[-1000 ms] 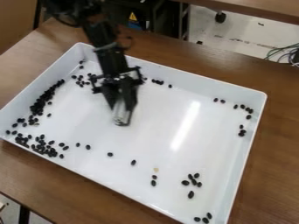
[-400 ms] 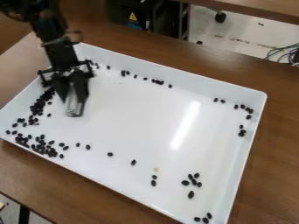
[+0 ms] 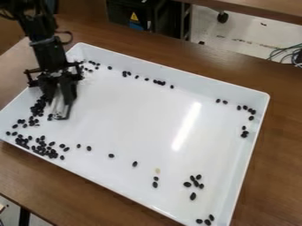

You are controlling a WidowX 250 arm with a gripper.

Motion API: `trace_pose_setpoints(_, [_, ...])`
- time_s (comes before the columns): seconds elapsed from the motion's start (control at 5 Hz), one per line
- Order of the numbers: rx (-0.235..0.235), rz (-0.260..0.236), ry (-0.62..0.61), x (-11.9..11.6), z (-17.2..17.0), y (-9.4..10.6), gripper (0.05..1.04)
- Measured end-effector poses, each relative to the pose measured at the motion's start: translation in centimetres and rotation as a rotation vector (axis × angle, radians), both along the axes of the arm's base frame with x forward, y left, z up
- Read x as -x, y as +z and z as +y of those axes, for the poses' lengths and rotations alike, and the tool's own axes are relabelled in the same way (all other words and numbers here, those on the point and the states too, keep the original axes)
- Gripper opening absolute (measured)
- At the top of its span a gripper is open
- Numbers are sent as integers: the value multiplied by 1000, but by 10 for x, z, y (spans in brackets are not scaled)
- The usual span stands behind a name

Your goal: Sweep into pile

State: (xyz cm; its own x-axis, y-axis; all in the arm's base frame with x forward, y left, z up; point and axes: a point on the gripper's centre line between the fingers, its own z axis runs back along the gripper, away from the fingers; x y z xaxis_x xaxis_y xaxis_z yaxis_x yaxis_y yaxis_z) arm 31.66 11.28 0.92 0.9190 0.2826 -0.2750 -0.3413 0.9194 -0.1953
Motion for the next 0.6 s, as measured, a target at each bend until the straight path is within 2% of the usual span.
trace_pose_setpoints(0.2, [-11, -37, -56, -8, -31, 18, 359])
trace_pose_setpoints(0.4, [-1, -40, -136, -17, -77, 22, 359])
trace_pose_setpoints(0.6, [13, -79, -179, -14, -120, 34, 359])
